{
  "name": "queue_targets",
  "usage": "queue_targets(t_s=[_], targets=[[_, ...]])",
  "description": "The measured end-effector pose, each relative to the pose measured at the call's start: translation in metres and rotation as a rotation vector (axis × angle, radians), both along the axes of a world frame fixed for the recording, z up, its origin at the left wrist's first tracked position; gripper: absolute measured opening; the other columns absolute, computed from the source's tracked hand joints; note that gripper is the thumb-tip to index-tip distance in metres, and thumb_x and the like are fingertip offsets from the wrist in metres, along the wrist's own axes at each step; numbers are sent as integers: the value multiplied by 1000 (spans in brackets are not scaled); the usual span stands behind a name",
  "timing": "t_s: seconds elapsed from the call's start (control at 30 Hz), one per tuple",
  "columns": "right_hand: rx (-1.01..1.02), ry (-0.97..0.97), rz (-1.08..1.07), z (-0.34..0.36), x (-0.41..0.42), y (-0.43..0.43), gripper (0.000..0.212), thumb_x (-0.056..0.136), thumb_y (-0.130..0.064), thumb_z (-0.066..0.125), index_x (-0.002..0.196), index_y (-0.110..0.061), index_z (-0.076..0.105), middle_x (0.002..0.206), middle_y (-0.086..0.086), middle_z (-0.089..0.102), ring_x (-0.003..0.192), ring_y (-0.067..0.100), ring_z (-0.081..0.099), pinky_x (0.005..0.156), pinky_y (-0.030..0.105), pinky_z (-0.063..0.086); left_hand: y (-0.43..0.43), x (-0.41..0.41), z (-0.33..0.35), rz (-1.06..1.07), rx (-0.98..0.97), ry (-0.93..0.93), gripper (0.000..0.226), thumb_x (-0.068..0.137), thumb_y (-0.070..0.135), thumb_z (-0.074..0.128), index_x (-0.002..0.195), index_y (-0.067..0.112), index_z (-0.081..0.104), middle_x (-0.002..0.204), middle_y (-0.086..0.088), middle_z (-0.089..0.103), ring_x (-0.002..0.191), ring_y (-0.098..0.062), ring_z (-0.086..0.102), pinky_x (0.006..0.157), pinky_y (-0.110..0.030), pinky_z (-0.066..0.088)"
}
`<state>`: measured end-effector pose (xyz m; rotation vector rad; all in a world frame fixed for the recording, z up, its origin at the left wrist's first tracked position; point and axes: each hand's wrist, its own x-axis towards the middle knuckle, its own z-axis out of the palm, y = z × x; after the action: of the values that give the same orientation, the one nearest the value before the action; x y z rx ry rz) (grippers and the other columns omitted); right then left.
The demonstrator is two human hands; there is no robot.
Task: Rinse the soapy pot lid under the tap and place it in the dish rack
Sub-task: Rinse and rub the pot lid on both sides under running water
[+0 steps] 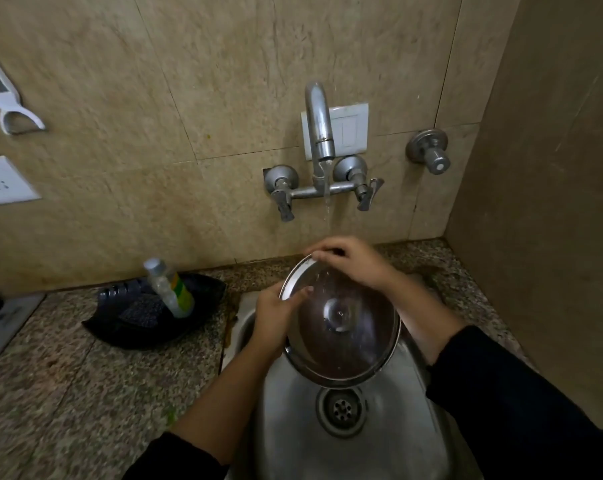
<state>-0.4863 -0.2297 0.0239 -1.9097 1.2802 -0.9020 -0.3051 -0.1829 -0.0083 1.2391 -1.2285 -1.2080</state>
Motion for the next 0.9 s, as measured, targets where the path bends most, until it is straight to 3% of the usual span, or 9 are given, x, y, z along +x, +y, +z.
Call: queue_targets(t_s=[0.1, 0.17, 0.3, 0.47, 0.53, 0.63, 0.73, 0.83, 0.9], targets=[[110, -353, -313, -17, -28, 5, 20, 92, -24, 60, 74, -23, 69, 69, -10, 66, 63, -2, 60, 66, 24, 46, 9, 9, -14, 131, 80, 177, 16, 84, 13, 70, 98, 5, 73, 83, -7, 77, 76, -19, 73, 64, -30, 57], [122, -413, -398, -23, -32, 7, 24, 93, -17, 58, 71, -15, 66, 62, -6, 61, 55, 1, 54, 59, 21, 44, 8, 14, -16, 84, 179, 298, 17, 88, 15, 65, 100, 4, 72, 88, -11, 77, 78, -22, 73, 64, -31, 57], [135, -290, -298, -11, -22, 1, 19, 93, -20, 59, 77, -14, 66, 67, -3, 62, 62, 8, 55, 62, 23, 43, -10, 19, 7, -248, 281, 178, 23, 84, 18, 66, 98, 1, 71, 84, -13, 76, 74, -25, 70, 64, -30, 56], [150, -126, 34, 8, 9, -8, 18, 89, -25, 63, 74, -17, 67, 68, -2, 61, 67, 10, 55, 69, 30, 43, -34, 20, 27, -339, 204, -70, 32, 83, 24, 71, 108, 4, 71, 102, -18, 74, 94, -29, 70, 84, -37, 55], [122, -123, -23, 7, 13, -14, 20, 83, -35, 69, 74, -17, 69, 67, -2, 64, 65, 9, 57, 69, 35, 46, -36, 20, 27, -294, 141, -65, 29, 85, 23, 69, 107, 5, 72, 101, -16, 75, 93, -27, 70, 80, -35, 56], [56, -158, -263, -3, 2, -17, 45, 68, -60, 68, 75, -16, 69, 69, 5, 69, 66, 17, 63, 69, 42, 53, -28, 21, 20, -181, 153, 22, 27, 87, 24, 67, 106, 5, 72, 100, -16, 75, 90, -28, 70, 74, -34, 56], [-4, -150, -402, -10, -7, -18, 38, 73, -63, 62, 75, -25, 68, 67, -2, 69, 66, 19, 65, 69, 45, 53, -25, 27, 16, -161, 283, 162, 31, 88, 25, 64, 108, 2, 70, 106, -21, 72, 93, -33, 68, 82, -40, 55], [22, -50, -227, -2, 5, -15, 30, 75, -57, 65, 70, -28, 68, 60, -10, 64, 62, 12, 58, 68, 42, 51, -31, 27, 27, -297, 291, -30, 25, 88, 29, 65, 101, 9, 73, 104, -17, 74, 94, -30, 69, 86, -39, 53], [-2, 62, -165, 3, 16, -12, 37, 75, -57, 66, 73, -20, 69, 66, -3, 66, 64, 13, 59, 67, 42, 51, -32, 21, 33, -283, 221, -171, 27, 90, 39, 61, 94, 17, 75, 96, -7, 77, 90, -22, 71, 83, -34, 54]])
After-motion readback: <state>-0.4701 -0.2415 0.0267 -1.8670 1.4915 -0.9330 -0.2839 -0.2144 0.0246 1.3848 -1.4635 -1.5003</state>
